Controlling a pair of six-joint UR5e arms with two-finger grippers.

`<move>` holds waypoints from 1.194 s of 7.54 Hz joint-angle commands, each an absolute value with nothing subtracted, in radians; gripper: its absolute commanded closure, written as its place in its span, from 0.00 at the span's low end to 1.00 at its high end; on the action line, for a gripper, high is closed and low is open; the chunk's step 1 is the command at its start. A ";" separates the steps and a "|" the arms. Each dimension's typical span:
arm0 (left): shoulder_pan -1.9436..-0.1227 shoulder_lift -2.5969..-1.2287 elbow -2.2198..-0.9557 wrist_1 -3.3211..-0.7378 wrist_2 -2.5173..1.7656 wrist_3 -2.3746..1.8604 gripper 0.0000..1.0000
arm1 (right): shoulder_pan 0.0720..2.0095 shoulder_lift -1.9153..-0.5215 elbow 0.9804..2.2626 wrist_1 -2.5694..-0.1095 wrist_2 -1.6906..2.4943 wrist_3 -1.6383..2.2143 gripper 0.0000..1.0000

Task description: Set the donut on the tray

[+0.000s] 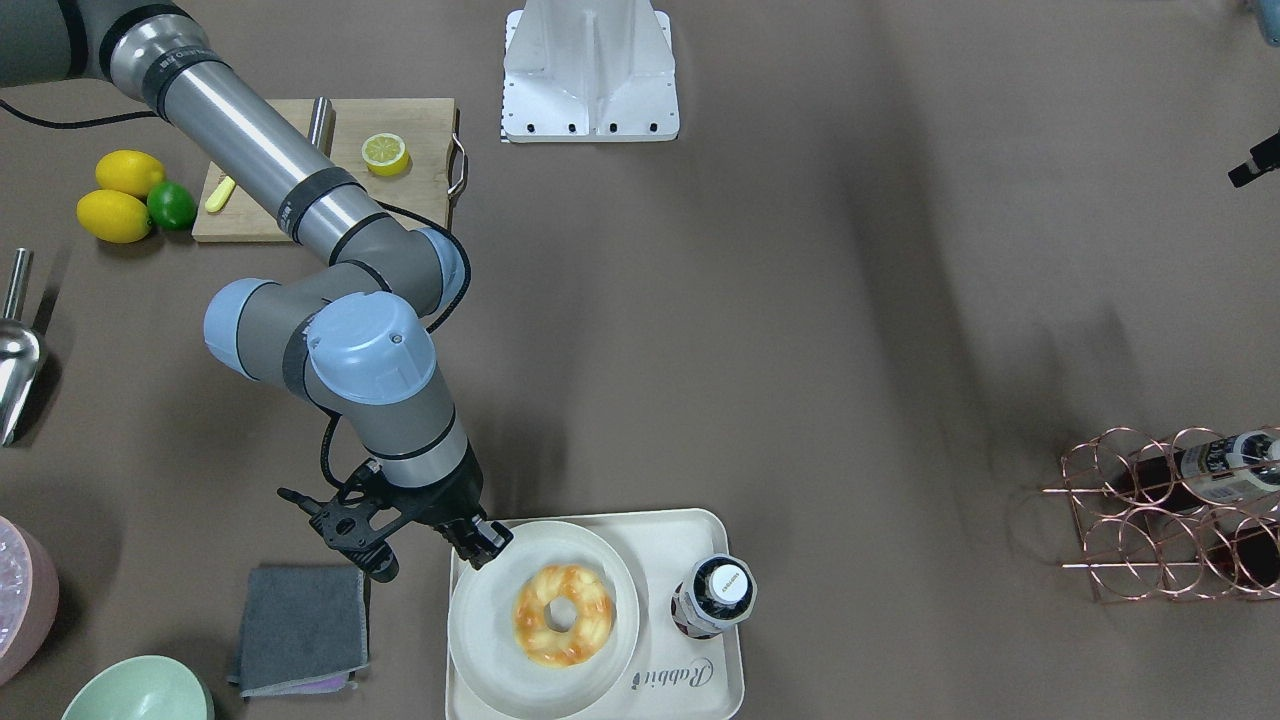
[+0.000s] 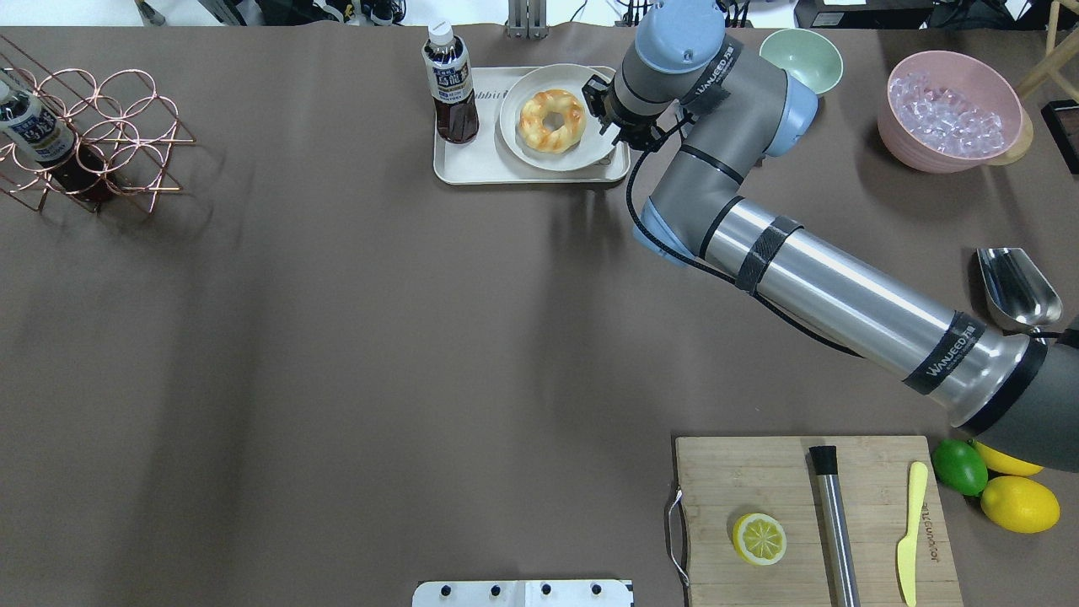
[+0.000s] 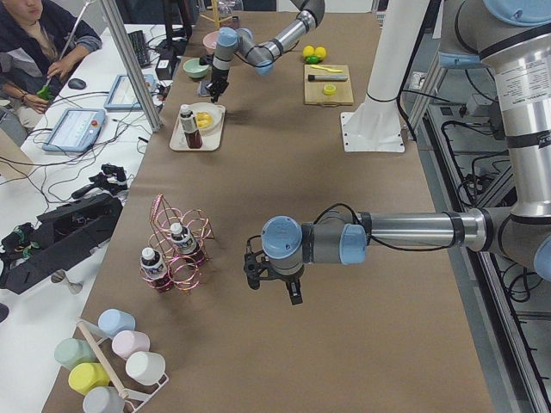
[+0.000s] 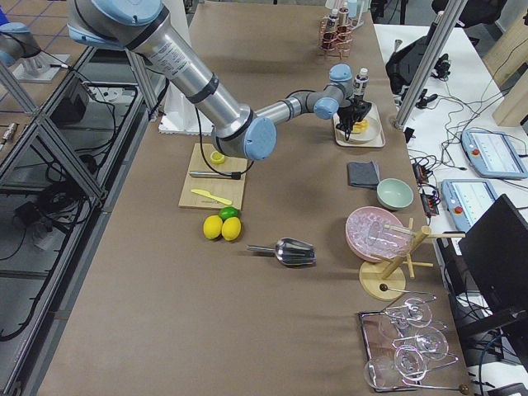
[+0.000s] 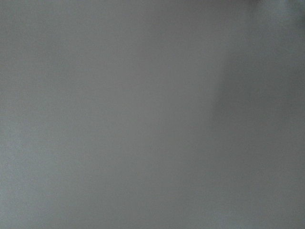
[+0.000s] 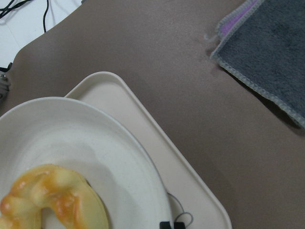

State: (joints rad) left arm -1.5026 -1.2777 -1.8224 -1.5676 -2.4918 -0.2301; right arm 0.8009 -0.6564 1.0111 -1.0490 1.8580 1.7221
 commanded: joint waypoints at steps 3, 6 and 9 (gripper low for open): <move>-1.502 -1.278 -1.824 -1.565 -2.497 -0.232 0.01 | 0.882 -0.713 1.252 -1.333 1.998 1.602 0.00; -1.502 -1.278 -1.824 -1.563 -2.497 -0.232 0.01 | 0.989 -1.005 1.640 -1.556 2.100 1.293 0.00; -1.502 -1.275 -1.822 -1.563 -2.499 -0.232 0.01 | 1.095 -1.256 1.876 -1.672 2.152 0.966 0.00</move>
State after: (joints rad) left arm -1.5018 -1.2777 -1.8228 -1.5626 -2.4985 -0.2316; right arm 1.0243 -1.1155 1.7627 -1.6199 2.1042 1.1581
